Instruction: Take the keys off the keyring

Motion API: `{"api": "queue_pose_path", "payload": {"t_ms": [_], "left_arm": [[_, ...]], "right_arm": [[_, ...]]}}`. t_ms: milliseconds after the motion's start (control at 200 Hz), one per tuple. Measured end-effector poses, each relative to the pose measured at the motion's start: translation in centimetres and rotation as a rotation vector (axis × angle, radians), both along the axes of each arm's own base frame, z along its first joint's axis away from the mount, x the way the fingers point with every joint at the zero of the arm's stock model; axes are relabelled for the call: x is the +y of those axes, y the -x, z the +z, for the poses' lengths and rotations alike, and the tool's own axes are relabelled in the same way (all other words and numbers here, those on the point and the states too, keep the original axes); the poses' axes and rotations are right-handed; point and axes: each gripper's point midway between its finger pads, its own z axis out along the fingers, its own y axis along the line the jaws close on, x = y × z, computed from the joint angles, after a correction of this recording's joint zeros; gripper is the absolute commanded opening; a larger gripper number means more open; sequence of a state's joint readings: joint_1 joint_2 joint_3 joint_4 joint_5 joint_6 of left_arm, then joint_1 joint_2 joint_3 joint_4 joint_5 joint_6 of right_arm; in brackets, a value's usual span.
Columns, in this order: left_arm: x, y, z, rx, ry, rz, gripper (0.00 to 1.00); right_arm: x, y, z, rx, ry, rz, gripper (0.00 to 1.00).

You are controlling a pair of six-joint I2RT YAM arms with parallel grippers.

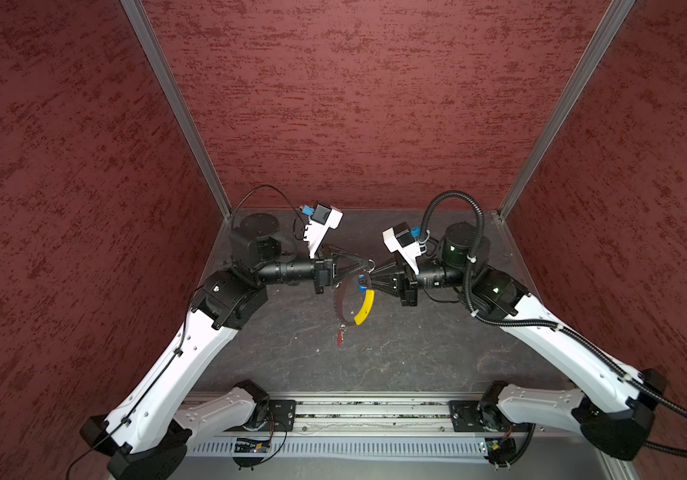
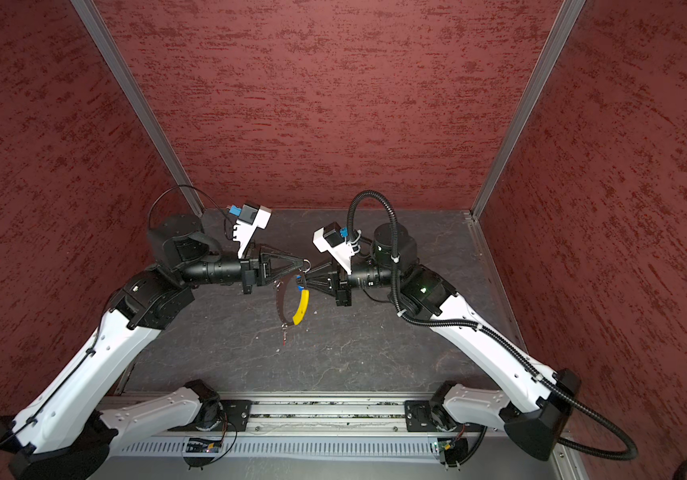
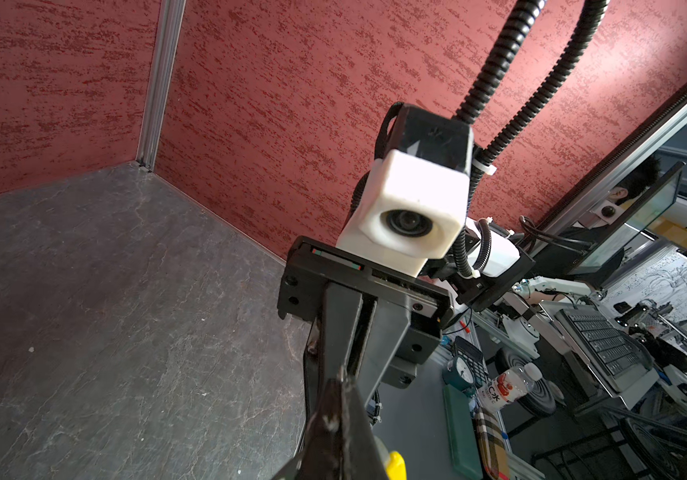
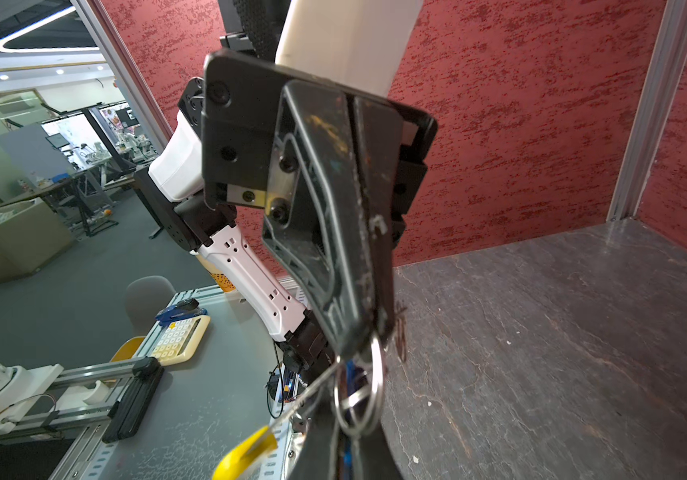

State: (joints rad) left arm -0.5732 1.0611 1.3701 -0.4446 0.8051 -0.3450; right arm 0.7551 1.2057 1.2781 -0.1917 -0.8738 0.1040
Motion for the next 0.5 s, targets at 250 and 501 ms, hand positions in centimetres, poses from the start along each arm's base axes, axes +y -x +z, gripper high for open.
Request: {"api": "queue_pose_path", "payload": {"t_ms": [250, 501], "left_arm": [[-0.65, -0.52, -0.15, -0.019, 0.026, 0.021, 0.0], [-0.03, -0.77, 0.23, -0.059, 0.032, 0.071, 0.0]], "right_arm": [[0.61, 0.36, -0.12, -0.001, 0.0, 0.01, 0.0], [0.62, -0.21, -0.65, -0.001, 0.008, -0.028, 0.0]]}}
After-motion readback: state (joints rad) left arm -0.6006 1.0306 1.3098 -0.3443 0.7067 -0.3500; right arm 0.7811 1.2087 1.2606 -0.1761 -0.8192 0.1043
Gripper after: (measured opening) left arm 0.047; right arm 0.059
